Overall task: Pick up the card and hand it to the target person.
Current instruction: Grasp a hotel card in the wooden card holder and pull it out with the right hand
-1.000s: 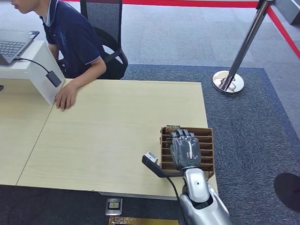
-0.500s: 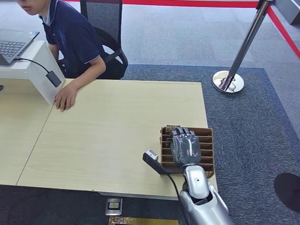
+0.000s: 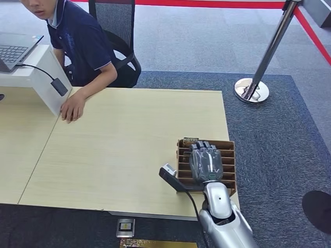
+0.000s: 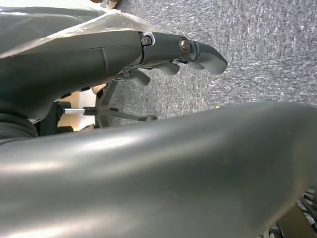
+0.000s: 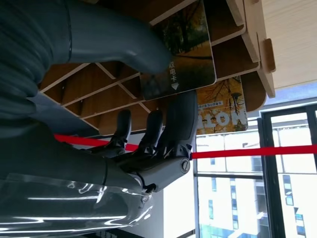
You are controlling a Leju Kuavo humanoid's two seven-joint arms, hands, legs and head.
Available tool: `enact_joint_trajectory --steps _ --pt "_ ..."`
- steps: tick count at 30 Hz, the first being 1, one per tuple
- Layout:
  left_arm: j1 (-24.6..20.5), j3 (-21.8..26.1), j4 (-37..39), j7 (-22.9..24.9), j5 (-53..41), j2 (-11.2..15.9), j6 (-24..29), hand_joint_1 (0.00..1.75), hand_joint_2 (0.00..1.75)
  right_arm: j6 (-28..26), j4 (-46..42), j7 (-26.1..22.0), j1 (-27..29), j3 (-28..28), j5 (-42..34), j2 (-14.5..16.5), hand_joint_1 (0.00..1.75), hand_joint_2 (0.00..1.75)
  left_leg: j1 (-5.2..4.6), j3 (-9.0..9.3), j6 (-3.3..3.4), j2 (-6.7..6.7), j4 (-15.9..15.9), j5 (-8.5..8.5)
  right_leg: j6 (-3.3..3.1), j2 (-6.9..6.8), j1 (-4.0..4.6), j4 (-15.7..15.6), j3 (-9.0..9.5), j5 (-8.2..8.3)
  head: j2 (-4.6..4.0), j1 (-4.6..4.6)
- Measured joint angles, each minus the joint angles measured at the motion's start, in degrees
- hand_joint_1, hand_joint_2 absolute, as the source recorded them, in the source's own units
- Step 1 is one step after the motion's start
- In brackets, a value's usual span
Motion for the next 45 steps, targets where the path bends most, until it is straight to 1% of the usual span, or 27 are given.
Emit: enact_joint_trajectory --steps 1,4,6,15,21,24,27,32,35,39,45 --pt "0.0 0.0 0.0 0.0 0.0 0.0 0.0 0.00 0.00 0.0 0.0 -0.1 0.0 -0.1 0.0 0.0 1.35 1.75 0.00 0.00 0.00 0.00 0.0 0.00 0.00 0.00 0.00 0.0 0.00 0.00 0.00 0.00" --pt "0.0 0.0 0.0 0.0 -0.1 0.0 0.0 0.00 0.00 0.1 -0.1 -0.2 0.2 -0.3 0.0 0.0 1.68 1.75 0.00 0.01 0.00 0.00 0.0 0.00 0.00 0.00 0.00 0.0 0.00 0.00 0.01 0.00" --pt "0.0 0.0 0.0 0.0 -0.3 0.0 0.0 0.00 0.00 0.2 -0.1 -0.2 0.3 -0.4 0.0 0.0 1.75 1.75 0.00 0.01 0.00 0.00 0.0 0.00 0.00 0.00 0.00 0.0 0.00 0.00 0.01 -0.01" --pt "0.0 -0.5 0.0 0.0 -0.7 0.0 0.0 0.00 0.00 0.3 -1.0 -0.3 1.1 -0.5 0.0 0.0 1.75 1.75 0.00 0.02 0.00 0.00 0.0 0.00 0.00 0.00 0.00 0.0 0.00 0.00 0.01 0.00" --pt "0.0 -0.7 0.0 -0.1 -0.8 0.0 0.0 0.00 0.00 0.9 -5.3 -0.7 3.9 -0.9 1.2 -0.3 1.75 1.75 0.00 0.00 0.00 0.00 0.0 -0.01 0.00 0.00 0.00 0.0 -0.01 0.00 0.01 0.00" --pt "0.0 -0.8 0.0 -0.2 -0.8 0.1 -0.1 0.00 0.00 1.2 -8.5 -1.7 5.3 -0.8 1.4 -1.2 1.75 1.75 0.00 -0.02 0.00 0.00 0.0 -0.01 0.00 0.00 0.00 0.0 -0.02 0.00 0.01 -0.01" --pt "0.0 -0.8 0.0 -0.2 -1.0 0.1 -0.4 0.00 0.00 0.9 -12.4 -3.9 6.6 -0.4 1.4 -3.1 1.75 1.75 -0.01 -0.03 0.00 0.00 0.0 -0.01 0.00 0.00 0.00 0.0 -0.03 0.00 0.02 0.00" --pt "0.0 -0.8 0.0 -0.4 -0.8 0.4 -0.9 0.00 0.00 -0.7 -17.8 -9.9 7.3 1.3 1.4 -5.9 1.75 1.75 0.00 -0.03 0.00 0.00 0.0 -0.01 0.00 0.00 -0.01 0.0 -0.03 0.00 0.02 0.00" --pt "0.0 -0.8 0.0 -0.6 -0.6 0.5 -0.9 0.00 0.00 -2.1 -19.9 -13.0 7.3 2.2 1.4 -6.9 1.75 1.75 0.01 -0.03 0.00 0.00 0.0 -0.01 0.00 0.00 0.00 0.0 -0.03 0.00 0.01 0.00" --pt "0.0 -0.8 0.0 -0.8 -0.7 0.5 -0.9 0.00 0.00 -3.7 -22.0 -15.1 7.2 3.3 1.4 -7.8 1.75 1.75 0.01 -0.03 0.00 0.00 0.0 -0.01 0.00 0.00 0.00 0.0 -0.03 0.00 0.02 -0.01" --pt "0.0 -0.8 0.0 -0.8 -1.2 0.5 -0.9 0.00 0.00 -4.7 -23.2 -20.0 6.3 4.1 -1.4 -8.1 1.75 1.75 0.01 -0.07 0.00 0.00 0.0 -0.01 0.00 0.00 0.00 0.0 -0.03 0.00 0.01 0.00"
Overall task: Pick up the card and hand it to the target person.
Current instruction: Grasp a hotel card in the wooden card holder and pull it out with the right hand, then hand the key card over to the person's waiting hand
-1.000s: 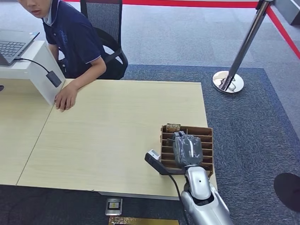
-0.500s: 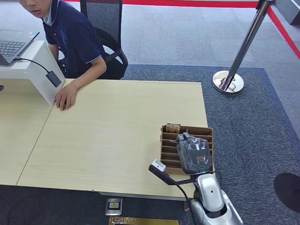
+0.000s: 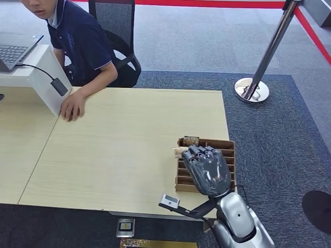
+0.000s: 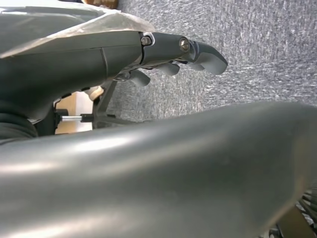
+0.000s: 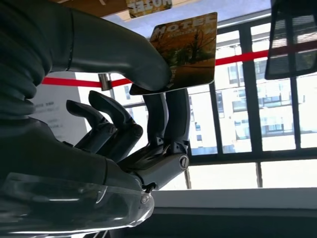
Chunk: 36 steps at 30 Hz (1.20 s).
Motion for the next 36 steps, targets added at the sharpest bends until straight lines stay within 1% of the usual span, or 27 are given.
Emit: enact_joint_trajectory --steps 3,5,10,13,16,21,28,33,36 --pt "0.0 0.0 0.0 0.0 -0.4 0.0 0.0 0.00 0.00 -0.1 1.2 -2.4 -2.5 1.1 -2.4 0.9 1.75 1.75 0.00 0.00 -0.01 0.01 0.0 0.01 0.00 0.00 0.00 0.0 -0.01 0.00 0.01 -0.01" --pt "-0.1 0.0 0.0 0.0 -0.6 0.0 0.1 0.00 0.00 -0.1 3.2 -3.7 -5.1 2.1 -4.2 2.2 1.75 1.75 0.01 0.00 -0.05 0.02 0.0 0.04 -0.01 0.00 0.00 0.1 -0.03 0.01 0.00 0.00" --pt "-0.4 -0.1 0.0 0.1 -0.6 0.0 0.4 0.00 0.00 0.2 11.1 -6.7 -13.6 4.7 -8.9 7.0 1.75 1.75 0.02 -0.02 -0.13 0.03 0.0 0.10 -0.05 0.00 0.01 0.2 -0.09 0.03 -0.01 0.00" --pt "-0.5 -0.1 0.0 0.2 -0.4 0.0 0.6 0.00 0.00 1.1 17.0 -8.0 -19.1 5.8 -10.8 10.7 1.75 1.75 0.02 -0.03 -0.16 0.04 0.0 0.12 -0.08 0.01 0.01 0.2 -0.15 0.05 0.00 -0.01" --pt "-0.5 -0.1 0.1 0.2 -0.6 0.0 0.7 0.00 0.00 2.0 23.0 -8.2 -24.6 6.4 -11.7 14.2 1.75 1.75 0.03 -0.04 -0.18 0.04 0.0 0.13 -0.08 0.01 0.02 0.2 -0.17 0.04 0.00 -0.02" --pt "-0.5 -0.1 0.1 1.0 -1.2 0.0 0.6 0.00 0.00 3.1 31.7 -7.9 -30.8 6.6 -11.8 18.0 1.75 1.75 0.03 -0.07 -0.18 0.03 0.0 0.13 -0.08 0.00 0.02 0.2 -0.17 0.04 0.01 -0.01" --pt "-0.5 -0.4 0.4 1.2 -1.7 -0.2 0.6 0.00 0.00 3.5 44.5 -7.6 -37.3 6.6 -11.2 21.3 1.75 1.75 0.03 -0.10 -0.18 0.03 0.0 0.13 -0.08 0.00 0.02 0.2 -0.20 0.04 0.00 -0.01" --pt "-0.5 -0.6 0.6 1.2 -2.2 -0.3 0.7 0.00 0.00 6.1 51.5 -6.3 -39.8 7.0 -11.3 22.2 1.75 1.75 0.03 -0.11 -0.18 0.02 0.0 0.13 -0.08 0.00 0.02 0.2 -0.22 0.04 0.00 -0.01" --pt "-0.5 -0.6 0.6 1.3 -2.3 -0.4 0.7 0.00 0.00 6.5 54.4 -6.1 -40.5 7.1 -11.9 22.4 1.75 1.75 0.03 -0.12 -0.18 0.02 0.0 0.13 -0.08 0.00 0.02 0.2 -0.22 0.04 0.00 -0.01"
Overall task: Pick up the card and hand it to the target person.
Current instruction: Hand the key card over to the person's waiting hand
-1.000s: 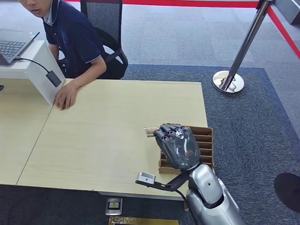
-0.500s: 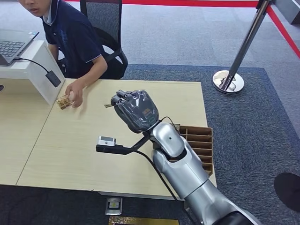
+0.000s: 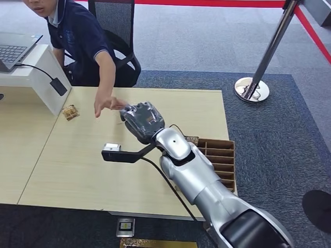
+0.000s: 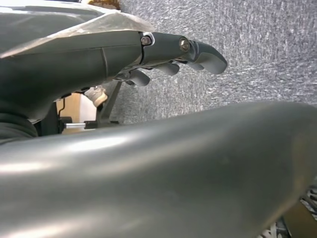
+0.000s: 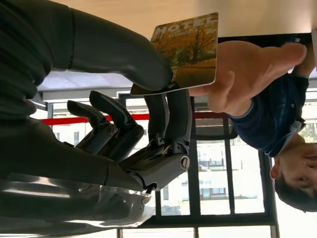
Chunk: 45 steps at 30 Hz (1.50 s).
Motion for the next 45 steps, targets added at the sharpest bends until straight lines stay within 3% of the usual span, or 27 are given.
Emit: enact_joint_trajectory --steps 19,23,30,34,39,45 --pt "0.0 -1.0 0.0 0.1 -0.8 -0.1 0.0 0.00 0.00 -2.8 6.1 0.0 -2.1 0.1 -1.7 0.2 1.75 1.75 0.00 -0.01 0.00 0.00 0.0 0.00 0.00 0.00 0.00 0.0 -0.01 0.00 0.00 0.00" --pt "0.0 -1.0 0.0 0.1 -0.6 -0.2 0.2 0.00 0.00 -2.8 5.8 -0.1 -2.1 0.1 -3.7 0.3 0.01 1.75 0.00 -0.01 0.00 0.00 0.0 0.00 0.00 0.00 0.00 0.0 -0.02 0.00 0.00 0.01" --pt "0.0 -0.9 0.0 0.4 0.6 -0.4 1.1 0.00 0.00 -6.2 3.0 -1.8 -1.4 -0.6 -8.4 0.3 0.00 1.75 0.00 -0.01 0.00 0.00 0.0 0.00 0.00 0.00 0.00 0.0 -0.02 0.00 0.00 0.00" --pt "0.1 -0.8 0.0 0.4 1.5 -0.6 1.5 0.00 0.00 -7.8 -3.3 -2.5 2.1 -2.2 -9.3 -0.7 0.00 1.75 0.00 -0.01 0.00 0.00 0.0 0.00 0.00 0.00 0.00 0.0 -0.03 0.00 0.00 -0.01" --pt "0.3 -0.4 0.1 0.3 2.4 -0.7 2.0 0.00 0.00 -8.7 -20.6 -1.2 12.8 -5.6 -8.5 -5.1 0.00 1.75 0.00 -0.04 0.04 -0.02 0.0 -0.04 0.01 0.00 0.00 -0.1 -0.03 0.00 0.00 0.01" --pt "0.7 0.2 0.1 0.4 2.7 -0.7 2.1 0.00 0.00 -14.0 -46.0 1.1 31.2 -12.5 -7.4 -11.2 0.00 1.75 -0.01 -0.06 0.08 -0.09 0.0 -0.15 0.09 -0.01 -0.01 -0.2 -0.01 -0.07 0.00 0.01"
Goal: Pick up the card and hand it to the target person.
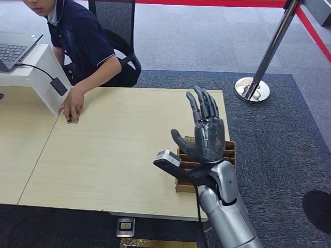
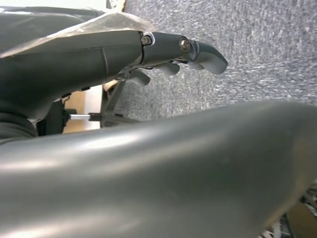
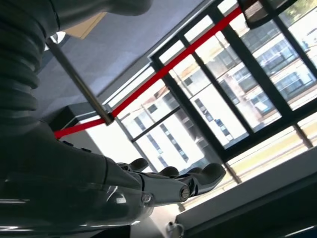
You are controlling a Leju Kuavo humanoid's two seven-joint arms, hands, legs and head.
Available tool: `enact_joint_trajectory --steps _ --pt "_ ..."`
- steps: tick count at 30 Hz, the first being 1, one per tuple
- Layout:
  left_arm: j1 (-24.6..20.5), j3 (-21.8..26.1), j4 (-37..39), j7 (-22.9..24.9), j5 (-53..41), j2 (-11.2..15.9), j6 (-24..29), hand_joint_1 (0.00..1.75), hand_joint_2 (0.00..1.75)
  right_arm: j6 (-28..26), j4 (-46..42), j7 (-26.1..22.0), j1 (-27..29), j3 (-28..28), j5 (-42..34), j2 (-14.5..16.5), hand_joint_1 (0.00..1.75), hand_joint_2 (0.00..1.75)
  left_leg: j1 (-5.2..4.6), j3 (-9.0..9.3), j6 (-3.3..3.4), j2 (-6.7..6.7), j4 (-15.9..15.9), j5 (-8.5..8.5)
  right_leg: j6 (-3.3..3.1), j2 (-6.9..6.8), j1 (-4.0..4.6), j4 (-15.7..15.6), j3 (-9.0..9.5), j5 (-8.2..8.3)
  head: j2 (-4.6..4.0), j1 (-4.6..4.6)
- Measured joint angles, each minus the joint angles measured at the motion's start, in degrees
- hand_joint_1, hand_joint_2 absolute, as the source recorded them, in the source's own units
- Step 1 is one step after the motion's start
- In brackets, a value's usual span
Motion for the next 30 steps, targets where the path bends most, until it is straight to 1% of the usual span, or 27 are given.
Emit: enact_joint_trajectory --steps 3,6,8,10,12,14,15,17,19,21,23,25,27,29,30 --pt "0.1 0.0 0.0 0.3 0.0 0.0 0.0 0.00 0.00 -3.4 -11.3 1.6 10.2 -4.5 2.0 -1.9 0.00 1.75 0.00 -0.01 0.01 0.00 0.0 -0.09 -0.02 0.00 -0.01 0.0 -0.01 -0.05 -0.01 -0.01" --pt "0.1 0.2 0.0 0.4 0.2 0.0 0.3 0.00 0.00 -5.6 -21.4 2.8 19.7 -9.6 2.2 -2.5 0.00 1.75 0.00 -0.01 0.01 0.01 0.0 -0.14 -0.05 0.00 -0.01 0.0 -0.02 -0.11 0.00 -0.01" --pt "0.1 0.2 0.0 0.4 0.4 0.0 0.4 0.00 0.00 -6.0 -26.5 2.5 24.7 -13.7 0.0 -2.1 0.00 1.75 0.00 0.00 -0.02 0.02 0.0 -0.16 -0.07 0.00 -0.01 0.0 -0.02 -0.13 0.00 -0.01" --pt "0.1 0.3 0.0 0.3 0.5 0.0 0.5 0.00 0.00 -5.7 -30.3 1.0 28.6 -18.6 -5.0 -0.9 0.00 1.75 0.00 0.02 -0.02 0.03 0.0 -0.17 -0.08 0.00 -0.01 0.0 -0.01 -0.15 0.01 -0.01" --pt "0.1 0.3 0.0 0.3 0.5 0.0 0.5 0.00 0.00 -3.5 -31.9 -2.2 31.3 -24.9 -12.8 1.0 0.00 1.75 0.00 0.04 -0.02 0.04 0.0 -0.17 -0.08 0.00 -0.01 0.0 0.01 -0.16 0.00 -0.01" --pt "0.1 0.3 0.0 0.3 0.4 0.0 0.5 0.00 0.00 1.4 -31.7 -6.6 32.2 -32.6 -19.5 3.3 0.00 1.75 0.00 0.07 -0.03 0.05 0.0 -0.16 -0.08 0.00 -0.01 0.0 0.05 -0.16 -0.01 -0.01" --pt "0.1 0.3 0.0 0.3 0.4 0.0 0.4 0.00 0.00 4.4 -30.6 -8.5 31.9 -37.1 -21.3 4.6 0.00 1.75 0.00 0.10 -0.02 0.05 0.0 -0.16 -0.08 0.00 -0.01 0.0 0.08 -0.15 -0.01 -0.01" --pt "0.1 0.3 0.0 0.4 0.4 -0.2 0.4 0.00 0.00 8.9 -26.4 -10.6 30.2 -46.1 -21.9 6.2 0.00 1.75 0.00 0.16 -0.02 0.04 0.0 -0.16 -0.08 0.00 0.00 0.0 0.16 -0.15 0.00 0.00" --pt "0.0 0.3 0.0 0.4 0.4 -0.3 0.4 0.00 0.00 10.2 -19.4 -10.8 27.4 -54.6 -20.3 6.7 0.00 1.75 -0.01 0.21 -0.01 0.03 0.0 -0.15 -0.06 0.00 0.00 0.0 0.23 -0.14 0.00 0.00" --pt "0.0 0.4 0.0 0.4 0.7 -0.4 0.4 0.00 0.00 9.2 -9.2 -9.8 23.9 -62.3 -17.7 5.8 0.00 1.75 -0.02 0.25 0.00 0.04 0.0 -0.16 -0.04 0.00 0.00 0.0 0.27 -0.13 0.00 -0.01" --pt "-0.1 0.6 0.0 0.4 1.0 -0.5 0.4 0.00 0.00 7.6 3.6 -8.4 20.0 -68.6 -16.5 3.4 0.00 1.75 -0.04 0.29 0.02 0.04 0.0 -0.17 -0.03 0.00 0.00 -0.1 0.30 -0.13 0.00 0.01" --pt "-0.2 0.9 0.0 0.5 1.2 -0.6 0.4 0.00 0.00 7.0 17.0 -6.4 16.5 -73.5 -16.9 0.7 0.00 1.75 -0.05 0.31 0.04 0.04 0.0 -0.18 -0.02 0.00 -0.01 -0.1 0.31 -0.13 0.00 0.02" --pt "-0.2 1.3 0.0 0.8 1.4 -0.7 0.3 0.00 0.00 7.6 28.6 -3.1 14.0 -77.3 -17.2 -1.5 0.00 1.75 -0.04 0.32 0.04 0.04 0.0 -0.19 -0.02 0.00 -0.03 -0.1 0.31 -0.14 -0.01 0.01" --pt "-0.3 1.6 0.0 0.9 2.0 -0.8 0.0 0.00 0.00 9.5 37.1 0.6 12.6 -79.8 -17.2 -2.6 0.00 1.75 -0.01 0.34 0.03 0.05 0.0 -0.20 -0.05 0.00 -0.03 -0.1 0.30 -0.16 -0.01 -0.01" --pt "-0.3 1.7 0.0 0.9 2.1 -0.8 0.0 0.00 0.00 10.1 39.1 1.6 12.3 -80.3 -17.2 -2.8 0.00 1.75 0.00 0.35 0.02 0.06 0.0 -0.20 -0.06 0.01 -0.03 0.0 0.30 -0.17 -0.01 -0.02"
